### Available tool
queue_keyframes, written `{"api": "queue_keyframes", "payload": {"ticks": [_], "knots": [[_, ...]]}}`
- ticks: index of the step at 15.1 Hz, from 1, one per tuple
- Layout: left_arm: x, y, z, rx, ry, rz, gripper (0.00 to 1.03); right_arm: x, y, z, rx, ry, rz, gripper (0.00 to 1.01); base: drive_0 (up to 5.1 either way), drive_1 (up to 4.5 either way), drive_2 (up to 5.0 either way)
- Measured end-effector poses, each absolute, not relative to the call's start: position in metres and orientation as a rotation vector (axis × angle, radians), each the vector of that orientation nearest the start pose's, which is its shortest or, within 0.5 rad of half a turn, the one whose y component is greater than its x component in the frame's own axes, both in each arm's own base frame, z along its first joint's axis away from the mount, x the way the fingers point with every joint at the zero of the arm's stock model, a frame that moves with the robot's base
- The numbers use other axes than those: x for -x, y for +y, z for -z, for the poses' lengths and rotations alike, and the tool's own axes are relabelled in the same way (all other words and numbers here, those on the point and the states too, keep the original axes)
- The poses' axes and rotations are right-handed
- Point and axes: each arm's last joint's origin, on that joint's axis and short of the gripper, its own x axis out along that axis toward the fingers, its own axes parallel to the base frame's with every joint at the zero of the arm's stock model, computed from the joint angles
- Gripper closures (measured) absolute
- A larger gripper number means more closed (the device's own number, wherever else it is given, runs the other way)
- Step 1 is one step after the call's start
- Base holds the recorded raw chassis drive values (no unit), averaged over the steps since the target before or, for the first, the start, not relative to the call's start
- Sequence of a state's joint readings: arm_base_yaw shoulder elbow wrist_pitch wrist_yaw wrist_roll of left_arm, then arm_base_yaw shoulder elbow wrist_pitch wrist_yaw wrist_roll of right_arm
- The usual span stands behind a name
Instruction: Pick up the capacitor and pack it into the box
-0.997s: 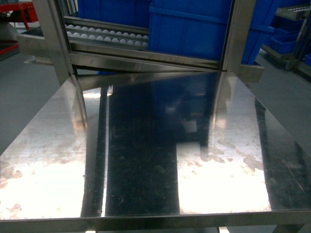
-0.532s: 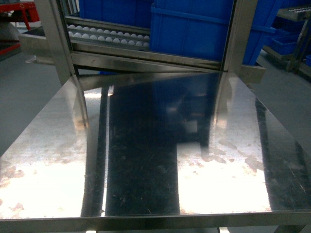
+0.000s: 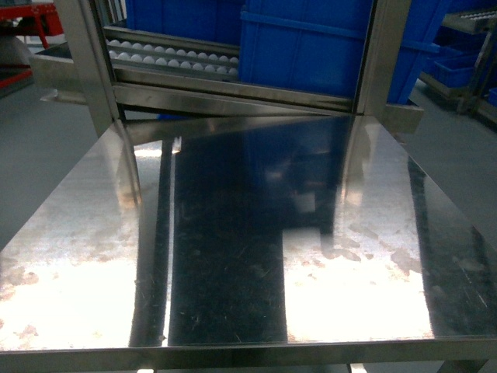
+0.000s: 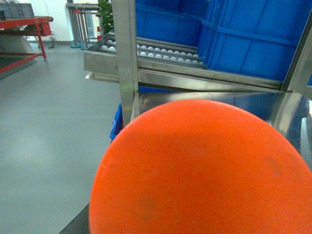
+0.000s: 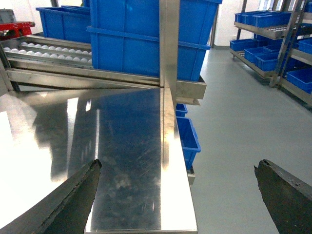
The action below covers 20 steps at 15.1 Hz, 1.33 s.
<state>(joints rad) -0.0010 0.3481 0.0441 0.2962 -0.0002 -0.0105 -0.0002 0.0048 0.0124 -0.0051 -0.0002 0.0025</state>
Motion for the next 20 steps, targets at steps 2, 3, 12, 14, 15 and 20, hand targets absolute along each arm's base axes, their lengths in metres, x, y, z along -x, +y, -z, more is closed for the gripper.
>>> {"api": "queue_keyframes", "payload": {"ticks": [2,3,12,14,15,20], "knots": [[-0.117,0.000,-0.176,0.011,0.000,0.001,0.59,-0.097,0.000,-0.167,-0.002,-0.002,0.000,0.03,0.0,0.00,0.0],[-0.116,0.000,-0.170,0.011,-0.004,0.001,0.59,-0.097,0.000,-0.167,-0.003,-0.002,0.000,0.03,0.0,0.00,0.0],[-0.097,0.000,-0.167,0.010,-0.002,-0.001,0.59,-0.097,0.000,-0.167,-0.003,-0.003,0.000,0.03,0.0,0.00,0.0],[-0.097,0.000,-0.167,0.010,0.001,0.001,0.59,-0.097,0.000,-0.167,-0.002,-0.001,0.000,0.03,0.0,0.00,0.0],[-0.097,0.000,-0.167,0.010,0.001,0.001,0.59,-0.097,0.000,-0.167,-0.003,-0.002,0.000,0.03,0.0,0.00,0.0],[-0.097,0.000,-0.167,0.010,0.002,0.000,0.59,-0.097,0.000,-0.167,-0.002,-0.002,0.000,0.03,0.0,0.00,0.0]]}}
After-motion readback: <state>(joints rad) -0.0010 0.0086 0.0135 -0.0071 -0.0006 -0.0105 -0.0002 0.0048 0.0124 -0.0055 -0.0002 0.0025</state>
